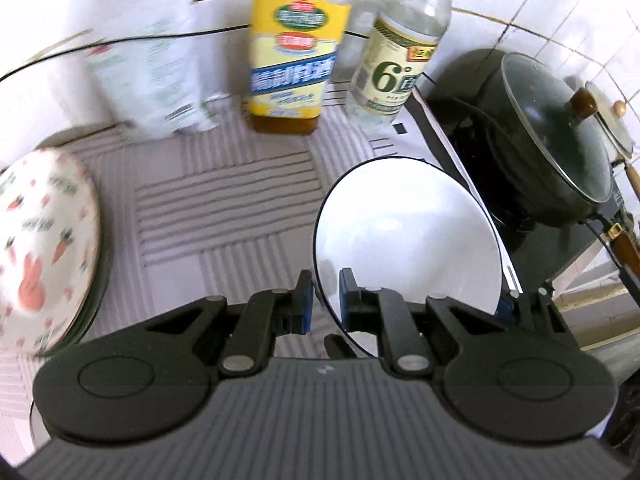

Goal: Organize plates and bowls
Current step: 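Carry the bowl onto the two nested bowls and open the left gripper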

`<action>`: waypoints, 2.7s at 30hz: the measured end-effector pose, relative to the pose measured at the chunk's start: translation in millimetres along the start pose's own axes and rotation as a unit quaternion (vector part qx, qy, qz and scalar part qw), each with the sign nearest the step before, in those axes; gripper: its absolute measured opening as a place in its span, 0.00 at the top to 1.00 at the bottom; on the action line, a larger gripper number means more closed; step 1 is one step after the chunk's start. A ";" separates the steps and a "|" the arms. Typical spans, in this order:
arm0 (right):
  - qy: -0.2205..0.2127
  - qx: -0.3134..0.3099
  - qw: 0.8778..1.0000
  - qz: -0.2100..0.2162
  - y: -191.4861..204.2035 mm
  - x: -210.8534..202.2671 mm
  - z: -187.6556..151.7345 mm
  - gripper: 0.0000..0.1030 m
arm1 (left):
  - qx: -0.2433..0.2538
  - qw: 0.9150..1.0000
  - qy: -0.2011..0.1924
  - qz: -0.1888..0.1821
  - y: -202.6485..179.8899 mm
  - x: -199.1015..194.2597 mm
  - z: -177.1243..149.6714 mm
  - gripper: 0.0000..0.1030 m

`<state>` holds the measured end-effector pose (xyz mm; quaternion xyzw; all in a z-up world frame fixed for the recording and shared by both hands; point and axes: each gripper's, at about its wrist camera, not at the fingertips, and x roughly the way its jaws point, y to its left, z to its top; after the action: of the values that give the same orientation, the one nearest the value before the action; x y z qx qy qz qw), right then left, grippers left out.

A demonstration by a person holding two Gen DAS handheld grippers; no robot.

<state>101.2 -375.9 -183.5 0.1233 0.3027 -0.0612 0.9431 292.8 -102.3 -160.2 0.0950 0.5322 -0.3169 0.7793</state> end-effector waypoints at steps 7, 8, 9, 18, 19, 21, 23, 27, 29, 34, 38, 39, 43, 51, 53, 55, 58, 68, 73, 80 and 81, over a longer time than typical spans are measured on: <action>-0.003 -0.015 0.999 0.050 43.5 -32.8 -4.2 0.02 | -0.022 0.999 -0.005 0.025 30.4 -49.3 -34.1 0.88; -0.003 -0.016 0.998 0.057 49.6 -36.7 -4.4 0.02 | -0.027 0.999 -0.007 0.027 35.0 -54.9 -38.0 0.88; -0.002 -0.015 0.998 0.064 55.3 -40.5 -4.6 0.02 | -0.034 0.999 -0.008 0.030 39.1 -59.9 -41.1 0.88; 0.000 -0.031 0.993 0.115 96.7 -70.2 -4.3 0.02 | -0.088 0.996 -0.015 0.028 79.4 -100.8 -76.9 0.88; 0.001 -0.035 0.992 0.121 101.8 -72.9 -4.3 0.02 | -0.092 0.995 -0.017 0.031 83.2 -104.7 -82.3 0.88; 0.009 -0.046 0.990 0.134 111.7 -75.2 -4.7 0.02 | -0.101 0.994 -0.015 0.038 91.4 -109.0 -92.1 0.88; 0.017 -0.057 0.987 0.147 120.1 -75.8 -5.2 0.02 | -0.111 0.993 -0.014 0.044 101.2 -112.6 -101.2 0.89; 0.034 -0.077 0.981 0.173 138.2 -71.2 -9.5 0.02 | -0.131 0.989 -0.008 0.061 120.5 -114.7 -112.8 0.89; 0.043 -0.085 0.978 0.184 147.3 -67.4 -11.7 0.02 | -0.143 0.987 -0.004 0.068 130.6 -113.4 -116.3 0.89; 0.057 -0.103 0.972 0.205 165.1 -53.4 -14.5 0.02 | -0.146 0.984 0.012 0.097 145.3 -106.5 -118.0 0.88; 0.061 -0.115 0.968 0.213 174.2 -43.3 -17.0 0.02 | -0.151 0.982 0.033 0.107 153.7 -96.7 -115.0 0.87; 0.064 -0.113 0.968 0.216 174.8 -42.7 -18.0 0.02 | -0.149 0.982 0.037 0.109 154.4 -95.0 -115.4 0.87; 0.079 -0.110 0.966 0.221 175.9 -36.3 -22.5 0.02 | -0.144 0.981 0.055 0.121 154.2 -85.4 -118.0 0.85; 0.092 -0.161 0.961 0.208 187.5 -27.9 -26.1 0.02 | -0.129 0.980 0.048 0.144 152.8 -79.8 -119.0 0.84; 0.097 -0.176 0.958 0.203 190.8 -25.8 -25.7 0.02 | -0.121 0.980 0.044 0.152 150.5 -80.1 -119.8 0.84; 0.100 -0.194 0.956 0.197 194.6 -25.0 -26.1 0.02 | -0.114 0.980 0.041 0.158 147.4 -80.1 -120.6 0.84; 0.101 -0.209 0.955 0.187 197.9 -24.7 -28.5 0.03 | -0.096 0.978 0.040 0.183 139.5 -79.2 -121.0 0.84; 0.089 -0.225 0.956 0.167 204.9 -27.6 -39.8 0.02 | -0.068 0.972 0.048 0.221 135.5 -67.5 -129.8 0.78; 0.091 -0.216 0.959 0.161 202.1 -33.2 -40.7 0.03 | -0.071 0.977 0.037 0.196 134.3 -72.8 -135.2 0.63; 0.078 -0.174 0.967 0.166 186.2 -54.7 -36.7 0.02 | -0.087 0.983 -0.011 0.164 137.2 -104.6 -149.5 0.46; 0.075 -0.167 0.968 0.170 183.4 -59.5 -36.7 0.02 | -0.088 0.983 -0.018 0.159 137.2 -108.8 -152.7 0.45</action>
<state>67.6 -187.1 -141.6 0.0184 0.3534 0.1608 0.9214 231.7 121.8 -152.8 0.1039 0.5222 -0.1424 0.8344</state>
